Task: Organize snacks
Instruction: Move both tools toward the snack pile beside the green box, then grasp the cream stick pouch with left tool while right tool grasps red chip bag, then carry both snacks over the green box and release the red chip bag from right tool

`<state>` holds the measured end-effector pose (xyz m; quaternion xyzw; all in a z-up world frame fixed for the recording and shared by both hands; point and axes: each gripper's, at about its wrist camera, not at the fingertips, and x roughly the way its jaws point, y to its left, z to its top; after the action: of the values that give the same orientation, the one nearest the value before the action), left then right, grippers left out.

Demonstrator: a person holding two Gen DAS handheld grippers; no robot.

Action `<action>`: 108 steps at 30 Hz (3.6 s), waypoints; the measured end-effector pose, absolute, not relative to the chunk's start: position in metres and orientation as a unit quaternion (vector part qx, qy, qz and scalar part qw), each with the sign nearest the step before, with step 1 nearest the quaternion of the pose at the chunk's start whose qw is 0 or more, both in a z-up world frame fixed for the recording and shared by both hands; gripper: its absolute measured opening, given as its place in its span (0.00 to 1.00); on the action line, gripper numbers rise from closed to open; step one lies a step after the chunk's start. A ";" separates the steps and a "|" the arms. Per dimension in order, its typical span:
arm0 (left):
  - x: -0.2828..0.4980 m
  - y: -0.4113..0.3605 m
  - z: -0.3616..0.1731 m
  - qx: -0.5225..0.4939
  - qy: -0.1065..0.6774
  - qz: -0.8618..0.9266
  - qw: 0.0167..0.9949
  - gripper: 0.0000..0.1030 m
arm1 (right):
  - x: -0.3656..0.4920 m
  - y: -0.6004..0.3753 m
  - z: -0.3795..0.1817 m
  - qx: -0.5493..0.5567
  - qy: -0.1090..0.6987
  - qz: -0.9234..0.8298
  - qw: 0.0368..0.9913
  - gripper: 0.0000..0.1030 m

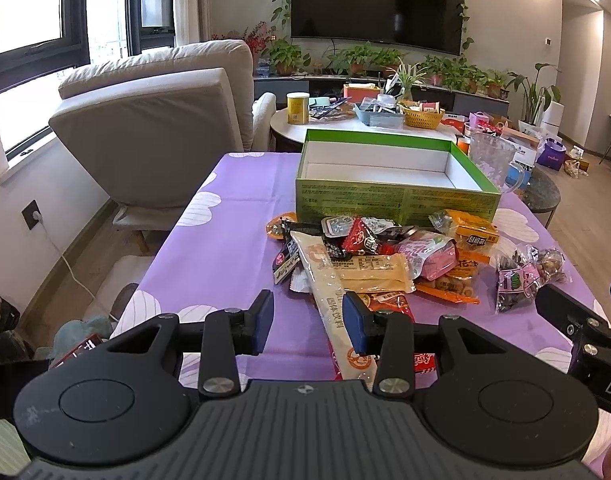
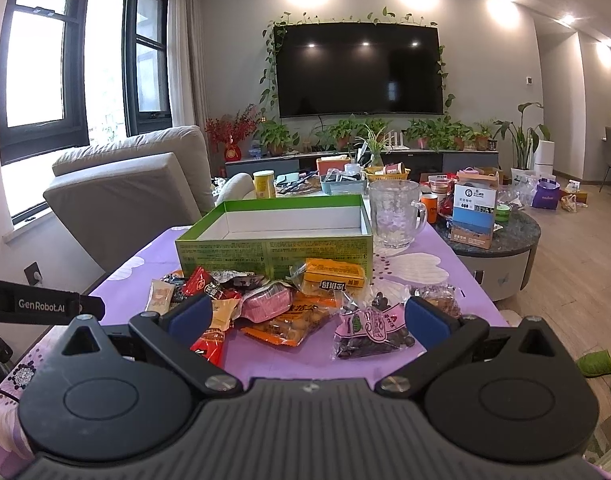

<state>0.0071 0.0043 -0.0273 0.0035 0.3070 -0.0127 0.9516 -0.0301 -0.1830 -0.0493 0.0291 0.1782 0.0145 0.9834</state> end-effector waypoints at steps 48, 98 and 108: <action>0.053 0.056 -0.048 -0.050 0.315 -0.051 0.946 0.12 | 0.033 -0.113 -0.086 -0.031 0.276 0.139 0.950 0.83; 0.031 0.073 -0.062 0.016 0.306 -0.108 0.946 0.19 | 0.060 -0.095 -0.095 -0.047 0.362 0.160 0.917 0.75; 0.064 0.058 -0.038 -0.018 0.295 -0.119 0.948 0.20 | 0.041 -0.131 -0.043 -0.015 0.269 0.170 0.948 0.75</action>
<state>0.0639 0.0579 -0.0381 -0.0181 0.2954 -0.1186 0.9478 0.0407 -0.1314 -0.0431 -0.0145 0.2686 0.1696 0.9481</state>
